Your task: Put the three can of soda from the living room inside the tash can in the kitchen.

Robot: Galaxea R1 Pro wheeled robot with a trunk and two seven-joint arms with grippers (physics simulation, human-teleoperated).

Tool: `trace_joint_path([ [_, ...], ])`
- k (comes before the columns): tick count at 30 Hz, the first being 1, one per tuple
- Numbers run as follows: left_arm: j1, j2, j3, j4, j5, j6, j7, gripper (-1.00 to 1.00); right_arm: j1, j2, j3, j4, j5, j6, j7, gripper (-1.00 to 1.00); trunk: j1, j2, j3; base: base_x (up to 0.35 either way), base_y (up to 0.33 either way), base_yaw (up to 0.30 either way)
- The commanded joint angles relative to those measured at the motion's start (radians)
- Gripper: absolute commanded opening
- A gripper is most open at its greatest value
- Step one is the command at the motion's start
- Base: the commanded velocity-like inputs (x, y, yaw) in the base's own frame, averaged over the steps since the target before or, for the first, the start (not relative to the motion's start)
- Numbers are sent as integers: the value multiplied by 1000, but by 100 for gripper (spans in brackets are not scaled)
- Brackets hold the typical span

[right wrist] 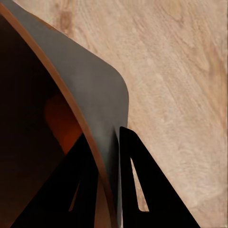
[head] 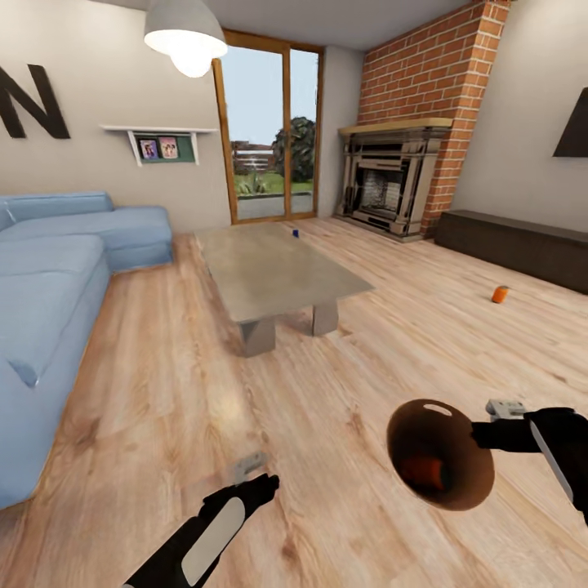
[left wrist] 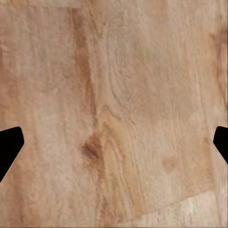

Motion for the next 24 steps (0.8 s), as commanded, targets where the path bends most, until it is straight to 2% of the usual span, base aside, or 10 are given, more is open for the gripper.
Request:
trace_joint_path([
  [1, 0, 0, 0, 1, 0, 0, -2, 100, 5, -3, -11, -10, -18, 3, 4, -100, 0, 0, 0, 279, -232, -186],
  [2, 0, 0, 0, 2, 0, 0, -3, 100, 6, -6, -19, -13, -19, 3, 4, -100, 0, 0, 0, 282, -229, -149],
  [5, 0, 0, 0, 3, 2, 0, -9, 100, 11, -28, -88, -26, -20, 1, 44, -100, 0, 0, 0, 291, -215, -68],
  [8, 0, 2, 1, -2, 8, 1, -31, 100, 14, -59, -175, -36, -13, -10, 191, -100, 0, 0, 0, 299, -201, -21],
  [10, 0, 3, 1, -6, 9, 1, -41, 100, 15, -79, -196, -38, -11, -12, 231, -100, 0, 0, 0, 304, -191, -7],
  [12, 0, 3, 1, -8, 11, 1, -46, 100, 16, -92, -213, -40, -11, -14, 253, -100, 0, 0, 0, 309, -179, -4],
  [15, 0, 1, 0, -11, 11, 1, -51, 100, 16, -101, -282, -41, -10, -12, 269, -100, 0, 0, 0, 316, -166, -1],
  [17, 0, 1, 0, -12, 10, 1, -51, 100, 16, -103, -300, -62, -3, -2, 266, -100, 0, 0, 0, 306, -193, 0],
  [21, 0, 0, 0, -12, 7, 1, -51, 100, 17, -104, -308, -113, 15, 66, 264, -100, 0, 0, 0, 279, -232, 0],
  [24, 0, -1, 0, -12, 5, 1, -51, 100, 21, -105, -309, -124, 39, 66, 266, -100, 0, 0, 0, 266, -246, -5],
])
